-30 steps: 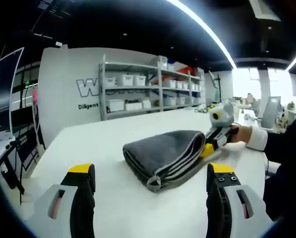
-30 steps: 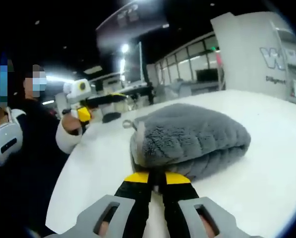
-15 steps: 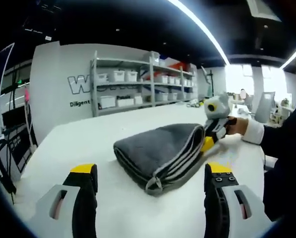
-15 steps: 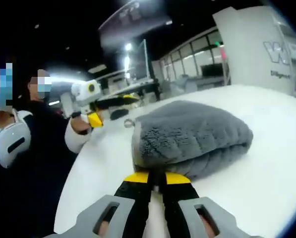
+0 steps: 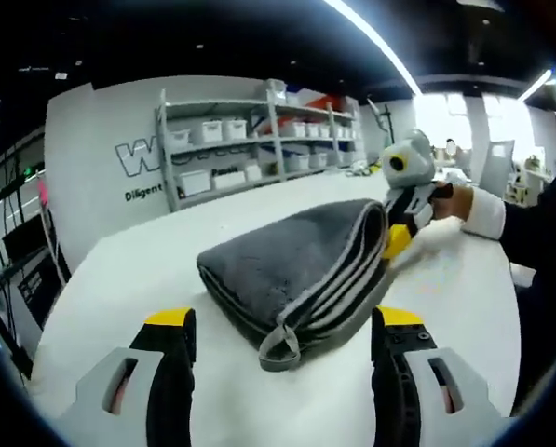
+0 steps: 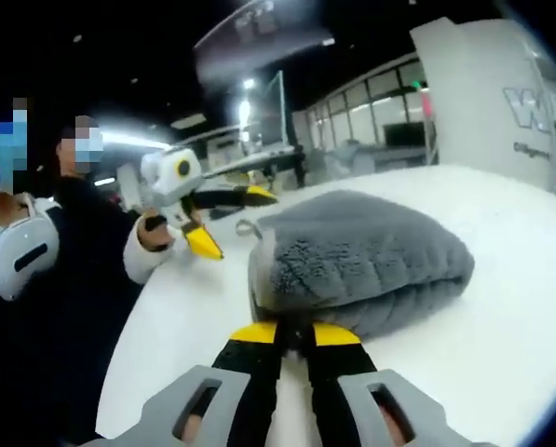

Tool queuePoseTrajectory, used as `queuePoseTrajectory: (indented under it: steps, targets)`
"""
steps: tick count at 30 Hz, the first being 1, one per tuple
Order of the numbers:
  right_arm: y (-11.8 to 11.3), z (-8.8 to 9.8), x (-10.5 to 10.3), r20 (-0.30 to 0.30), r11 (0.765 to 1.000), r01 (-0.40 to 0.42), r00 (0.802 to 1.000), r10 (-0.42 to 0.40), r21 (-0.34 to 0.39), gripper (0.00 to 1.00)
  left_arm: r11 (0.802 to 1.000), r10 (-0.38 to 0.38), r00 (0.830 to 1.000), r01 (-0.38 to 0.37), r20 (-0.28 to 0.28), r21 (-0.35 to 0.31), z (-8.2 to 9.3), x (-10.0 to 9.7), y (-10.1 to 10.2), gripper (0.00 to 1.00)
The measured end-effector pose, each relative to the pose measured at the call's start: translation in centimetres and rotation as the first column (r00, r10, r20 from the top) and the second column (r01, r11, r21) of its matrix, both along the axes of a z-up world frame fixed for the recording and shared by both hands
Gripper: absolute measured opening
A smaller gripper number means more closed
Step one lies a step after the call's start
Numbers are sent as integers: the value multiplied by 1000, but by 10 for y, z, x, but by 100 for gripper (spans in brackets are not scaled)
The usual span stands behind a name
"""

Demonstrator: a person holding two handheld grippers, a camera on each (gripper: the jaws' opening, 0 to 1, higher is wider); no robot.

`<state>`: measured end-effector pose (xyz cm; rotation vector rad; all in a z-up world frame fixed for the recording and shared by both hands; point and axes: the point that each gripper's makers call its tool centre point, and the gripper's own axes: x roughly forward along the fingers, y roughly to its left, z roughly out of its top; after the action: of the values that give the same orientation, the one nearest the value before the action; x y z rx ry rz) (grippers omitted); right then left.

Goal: Open the folded towel by lifting each exposed corner and separating the folded layers until the towel lies flat within the target outline without major curled edges

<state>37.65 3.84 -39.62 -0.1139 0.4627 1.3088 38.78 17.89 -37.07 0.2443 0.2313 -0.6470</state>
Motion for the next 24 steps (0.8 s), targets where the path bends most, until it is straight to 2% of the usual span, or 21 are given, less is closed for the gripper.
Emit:
queuePoseTrajectory:
  steps: [5,8,12,16,20,22,24]
  targets:
    - [-2,2,2,25,1000,3,1000,-3,-2,7,1000,-12,999,13,-33,16,-8,-2,-7,73]
    - [-6,5,2,63,1000,-1,998,2,-9,9,1000,-10,999,11,-32,28,-8,-2,-9,71]
    - [-14,16,9,84,999,23,996,-26,25,11,1000,-20,999,21,-30,22,-7,2,-10,68]
    - [-22,20,14,121,999,44,991,-48,31,14,1000,-12,1000,12,-19,21,-7,7,-6,66]
    - [-30,24,21,150,996,74,985,-81,53,17,1000,-7,999,8,-35,30,-10,11,1,64]
    - [-33,19,26,174,996,91,980,-93,19,18,1000,-12,999,13,-41,21,-10,10,-1,64]
    - [-33,18,26,180,996,90,980,-91,14,19,1000,-22,999,23,-45,6,-10,9,-4,63]
